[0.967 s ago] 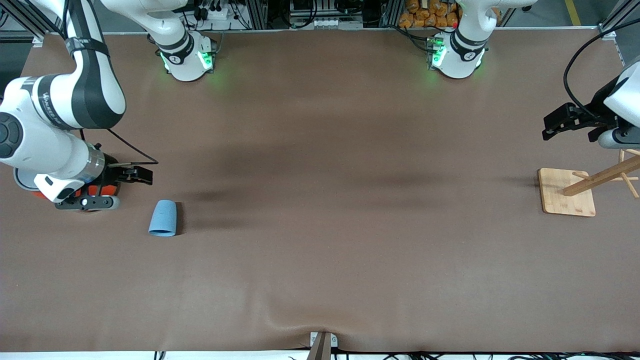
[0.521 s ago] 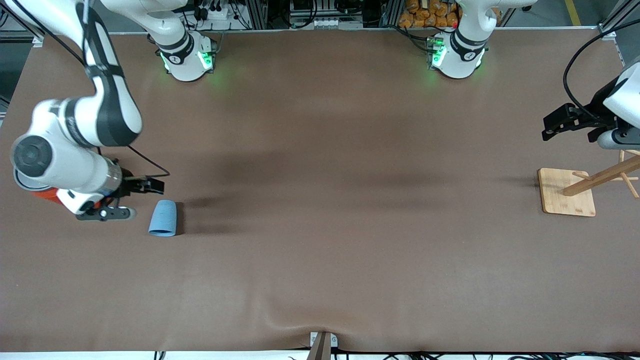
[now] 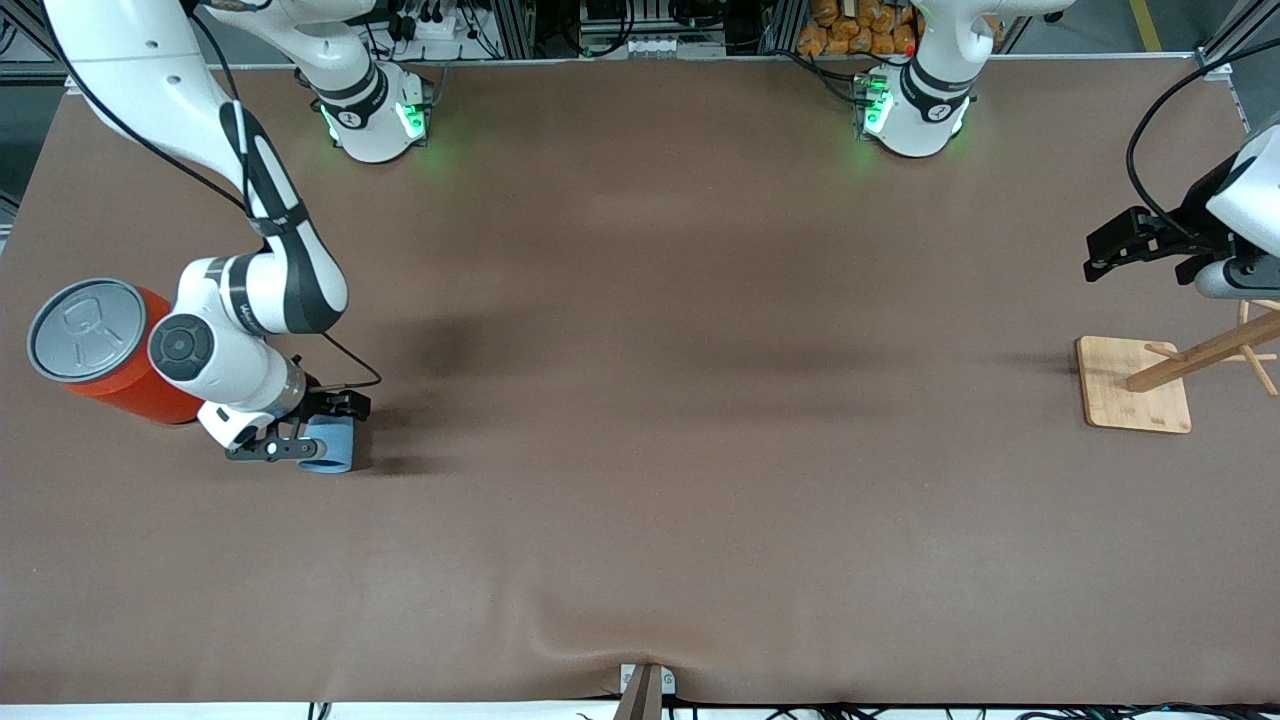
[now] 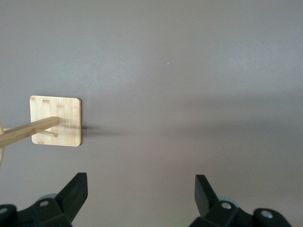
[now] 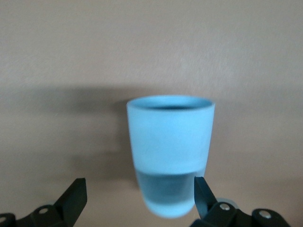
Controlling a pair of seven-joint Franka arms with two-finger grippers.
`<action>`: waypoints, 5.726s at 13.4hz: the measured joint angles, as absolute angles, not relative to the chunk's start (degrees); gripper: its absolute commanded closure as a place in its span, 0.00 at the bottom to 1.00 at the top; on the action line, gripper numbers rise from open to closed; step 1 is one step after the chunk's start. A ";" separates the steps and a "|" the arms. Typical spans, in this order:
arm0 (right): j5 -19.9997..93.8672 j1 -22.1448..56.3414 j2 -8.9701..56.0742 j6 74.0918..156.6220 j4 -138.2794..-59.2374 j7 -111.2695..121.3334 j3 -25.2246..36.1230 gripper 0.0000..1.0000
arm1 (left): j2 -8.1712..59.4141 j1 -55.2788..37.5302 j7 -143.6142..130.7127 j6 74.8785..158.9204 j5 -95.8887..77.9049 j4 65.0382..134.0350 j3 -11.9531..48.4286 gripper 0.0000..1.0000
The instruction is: Flip cup
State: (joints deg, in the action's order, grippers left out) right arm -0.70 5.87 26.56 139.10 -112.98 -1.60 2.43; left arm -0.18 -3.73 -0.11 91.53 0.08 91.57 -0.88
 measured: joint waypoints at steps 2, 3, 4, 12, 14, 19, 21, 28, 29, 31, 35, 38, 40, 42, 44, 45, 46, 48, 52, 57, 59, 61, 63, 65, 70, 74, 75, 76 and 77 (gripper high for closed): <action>-1.96 5.82 27.73 141.98 -112.94 -1.55 2.69 0.00 | -0.18 -3.73 -0.11 91.53 0.08 91.57 -0.88 0.00; -2.93 5.78 28.14 142.94 -112.92 -1.55 2.81 0.00 | -0.18 -3.73 -0.11 91.53 0.08 91.57 -0.88 0.00; -3.98 5.67 28.52 143.85 -112.89 -1.55 2.93 0.00 | -0.18 -3.73 -0.11 91.53 0.08 91.57 -0.88 0.00; -8.53 3.43 31.80 148.49 -112.62 -1.32 3.12 0.76 | -0.18 -3.73 -0.11 91.53 0.08 91.57 -0.88 0.00; -8.71 3.44 31.95 148.49 -112.47 -1.32 3.08 0.87 | -0.18 -3.73 -0.11 91.53 0.08 91.57 -0.89 0.00; -8.98 3.69 31.97 148.53 -112.04 -1.32 2.75 0.90 | -0.18 -3.73 -0.11 91.53 0.08 91.57 -0.90 0.00; -9.10 3.95 31.87 148.53 -111.26 -0.68 2.62 0.91 | -0.18 -3.73 -0.11 91.53 0.08 91.57 -0.90 0.00; -9.19 6.10 29.08 147.36 -109.59 7.13 2.14 0.91 | -0.18 -3.73 -0.11 91.53 0.08 91.57 -0.88 0.00; -9.19 6.59 28.58 147.32 -109.54 8.80 1.97 0.91 | -0.18 -3.73 -0.11 91.53 0.08 91.57 -0.88 0.00; -9.19 7.15 27.45 147.29 -109.35 12.49 1.00 0.91 | -0.18 -3.73 -0.11 91.53 0.08 91.57 -0.87 0.00; -9.19 7.40 25.01 147.03 -109.27 19.47 -2.48 0.91 | -0.18 -3.74 -0.11 91.53 0.08 91.57 -0.81 0.00; -9.20 7.49 24.14 147.03 -108.76 23.75 -5.78 0.91 | -0.18 -3.74 -0.11 91.53 0.08 91.57 -0.82 0.00; -9.21 7.55 23.89 147.03 -107.69 27.16 -8.07 0.91 | -0.18 -3.74 -0.11 91.53 0.08 91.57 -0.82 0.00; -9.24 7.60 23.68 147.01 -107.12 30.58 -10.44 0.91 | -0.18 -3.75 -0.11 91.53 0.08 91.57 -0.79 0.00; -9.31 8.32 23.68 146.94 -106.98 34.44 -13.52 0.91 | -0.18 -3.74 -0.11 91.53 0.08 91.57 -0.80 0.00; -9.34 9.68 23.68 146.93 -106.91 35.95 -14.41 0.91 | -0.18 -3.73 -0.11 91.53 0.08 91.59 -0.81 0.00; -9.38 11.80 23.68 146.93 -106.63 37.17 -14.83 0.91 | -0.15 -3.72 -0.11 91.52 0.08 91.61 -0.82 0.00; -9.41 16.93 24.00 146.69 -105.28 39.07 -15.12 0.91 | 0.06 -3.72 -0.11 91.53 0.08 91.60 -0.83 0.00; -9.44 26.57 30.05 146.33 -100.76 39.76 -15.10 0.91 | 0.27 -3.72 -0.11 91.53 0.08 91.60 -0.81 0.00; -9.44 31.91 41.59 146.59 -96.11 39.82 -14.93 0.86 | 0.28 -3.71 -0.11 91.53 0.08 91.58 -0.84 0.00; -9.70 32.22 43.30 146.98 -95.22 40.20 -14.95 0.07 | 0.30 -3.71 -0.11 91.52 0.08 91.59 -0.84 0.00; -10.06 32.70 43.76 147.05 -94.76 40.49 -14.86 0.00 | 0.30 -3.71 -0.11 91.53 0.08 91.59 -0.83 0.00; -10.18 32.76 44.42 147.86 -94.39 40.76 -14.66 0.00 | 0.31 -3.71 -0.11 91.53 0.08 91.59 -0.83 0.00; -10.18 32.71 44.48 147.93 -93.51 40.77 -14.39 0.00 | 0.38 -3.72 -0.11 91.52 0.08 91.59 -0.81 0.00; -9.46 32.41 42.79 140.15 -86.87 40.03 -14.40 0.00 | 0.71 -3.72 -0.11 91.52 -0.07 91.60 -0.74 0.00; -8.78 29.43 37.63 128.48 -81.65 32.76 -13.43 0.00 | 2.67 -3.70 -0.11 91.51 -7.16 91.64 -0.77 0.00; -8.76 26.98 36.22 126.92 -81.53 32.00 -13.27 0.00 | 4.00 -3.68 -0.11 91.50 -10.61 91.69 -0.80 0.00; -8.71 24.12 34.94 125.14 -81.49 31.88 -13.16 0.00 | 5.79 -3.67 -0.10 91.50 -14.41 91.75 -0.83 0.00; -8.62 21.07 33.70 123.17 -81.43 31.78 -13.10 0.00 | 8.00 -3.66 0.04 91.53 -18.06 91.78 -0.84 0.00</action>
